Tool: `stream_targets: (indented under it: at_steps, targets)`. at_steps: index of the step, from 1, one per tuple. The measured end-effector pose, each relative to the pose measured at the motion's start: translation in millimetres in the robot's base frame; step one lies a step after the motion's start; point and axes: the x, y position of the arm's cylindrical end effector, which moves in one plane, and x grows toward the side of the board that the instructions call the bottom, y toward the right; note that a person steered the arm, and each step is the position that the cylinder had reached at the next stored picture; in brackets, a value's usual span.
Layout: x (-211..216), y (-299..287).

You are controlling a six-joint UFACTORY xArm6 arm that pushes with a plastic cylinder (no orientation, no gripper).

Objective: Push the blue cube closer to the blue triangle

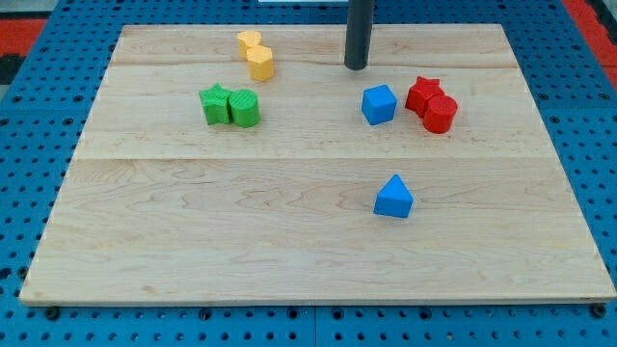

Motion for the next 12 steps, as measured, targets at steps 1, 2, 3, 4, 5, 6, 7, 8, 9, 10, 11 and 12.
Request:
stream_targets:
  at_steps: [1, 2, 3, 4, 5, 6, 7, 8, 9, 10, 11, 12]
  targets:
    - [7.3, 0.0]
    - [24.3, 4.2]
    - [26.5, 7.6]
    - [27.7, 9.4]
    - [38.9, 33.6]
    - [39.3, 38.1]
    - [39.3, 37.9]
    - [49.9, 21.4]
    - [74.5, 6.5]
    - [86.1, 6.5]
    - [91.7, 9.6]
    - [103.9, 28.2]
